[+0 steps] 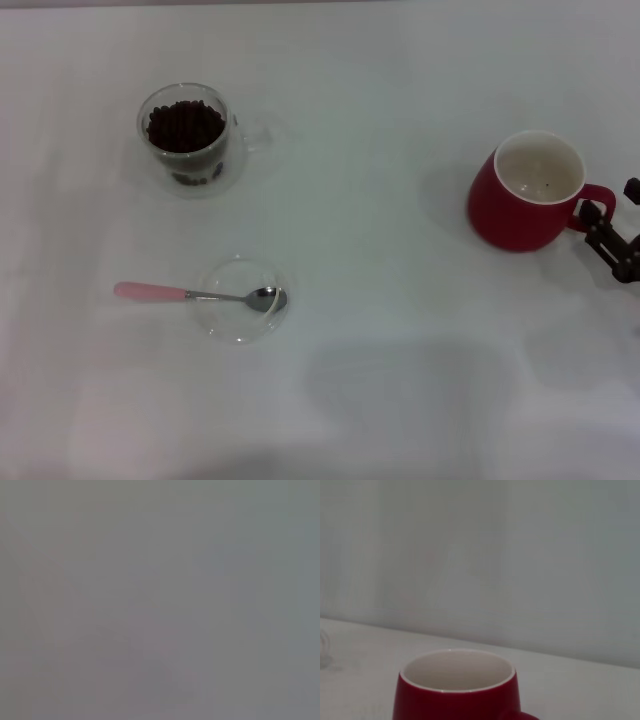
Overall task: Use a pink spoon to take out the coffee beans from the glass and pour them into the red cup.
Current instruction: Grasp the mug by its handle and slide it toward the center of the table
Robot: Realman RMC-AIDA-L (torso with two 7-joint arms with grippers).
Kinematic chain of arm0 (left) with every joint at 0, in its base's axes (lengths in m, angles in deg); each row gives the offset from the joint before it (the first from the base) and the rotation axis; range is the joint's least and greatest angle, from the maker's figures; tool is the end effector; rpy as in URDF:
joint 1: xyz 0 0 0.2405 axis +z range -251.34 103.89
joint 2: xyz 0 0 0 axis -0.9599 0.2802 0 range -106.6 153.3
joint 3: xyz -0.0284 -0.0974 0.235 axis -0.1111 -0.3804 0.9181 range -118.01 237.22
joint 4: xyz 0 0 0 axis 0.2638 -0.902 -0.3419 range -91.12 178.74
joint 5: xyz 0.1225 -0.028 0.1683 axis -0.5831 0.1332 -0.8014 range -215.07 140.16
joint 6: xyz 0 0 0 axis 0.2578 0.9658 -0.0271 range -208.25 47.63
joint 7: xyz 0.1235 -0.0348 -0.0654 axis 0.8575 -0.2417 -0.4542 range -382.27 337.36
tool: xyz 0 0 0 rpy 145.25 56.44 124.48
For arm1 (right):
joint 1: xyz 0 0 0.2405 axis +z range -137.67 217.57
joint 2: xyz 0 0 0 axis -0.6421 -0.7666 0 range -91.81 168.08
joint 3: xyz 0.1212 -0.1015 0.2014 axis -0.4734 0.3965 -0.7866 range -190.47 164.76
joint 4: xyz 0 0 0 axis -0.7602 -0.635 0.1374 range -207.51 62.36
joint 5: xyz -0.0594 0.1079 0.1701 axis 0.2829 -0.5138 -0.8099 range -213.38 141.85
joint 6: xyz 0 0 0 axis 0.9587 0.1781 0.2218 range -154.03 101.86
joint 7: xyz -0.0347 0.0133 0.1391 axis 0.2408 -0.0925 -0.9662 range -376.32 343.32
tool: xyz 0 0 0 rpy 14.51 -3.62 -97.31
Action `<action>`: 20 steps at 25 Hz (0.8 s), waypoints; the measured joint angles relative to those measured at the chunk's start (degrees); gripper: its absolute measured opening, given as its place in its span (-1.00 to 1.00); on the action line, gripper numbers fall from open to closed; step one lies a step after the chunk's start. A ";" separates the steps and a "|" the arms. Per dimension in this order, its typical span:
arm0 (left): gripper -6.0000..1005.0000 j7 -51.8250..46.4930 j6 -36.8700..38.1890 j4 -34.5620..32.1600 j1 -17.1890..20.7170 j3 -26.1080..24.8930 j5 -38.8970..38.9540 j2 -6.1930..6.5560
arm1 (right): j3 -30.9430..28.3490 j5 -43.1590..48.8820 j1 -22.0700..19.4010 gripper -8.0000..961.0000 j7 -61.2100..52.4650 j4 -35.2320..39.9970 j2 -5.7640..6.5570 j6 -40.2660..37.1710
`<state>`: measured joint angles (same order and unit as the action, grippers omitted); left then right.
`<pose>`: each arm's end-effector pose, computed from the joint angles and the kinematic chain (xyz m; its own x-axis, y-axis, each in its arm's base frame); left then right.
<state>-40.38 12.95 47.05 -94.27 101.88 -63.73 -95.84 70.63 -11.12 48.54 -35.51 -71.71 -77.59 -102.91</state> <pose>-0.3559 0.2679 0.0523 0.5869 -0.3555 0.7274 0.7928 0.0701 -0.6054 0.4037 0.1994 -0.0140 0.7647 -0.1800 -0.6187 -0.6397 -0.3276 -0.6953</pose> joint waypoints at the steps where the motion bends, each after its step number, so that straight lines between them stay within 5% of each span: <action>1: 0.72 0.00 -0.01 -0.02 -0.01 0.00 0.15 0.01 | 0.14 0.03 0.13 0.33 0.00 0.07 -0.02 0.40; 6: 0.72 0.00 -0.09 -0.56 0.15 0.00 0.29 0.02 | 0.59 1.14 0.30 0.32 0.02 0.78 -0.08 1.12; 17: 0.72 0.00 -0.19 -0.61 0.58 0.00 0.35 0.02 | 6.14 2.15 0.56 -0.24 -0.50 3.79 -0.11 1.00; 20: 0.72 0.00 -0.19 -0.61 0.81 0.00 0.35 0.01 | 8.04 2.17 0.68 -0.24 -0.87 4.74 -0.11 1.15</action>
<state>-40.38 12.76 46.44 -93.46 101.88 -63.37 -95.83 78.67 -8.95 49.23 -36.38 -66.97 -77.70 -101.76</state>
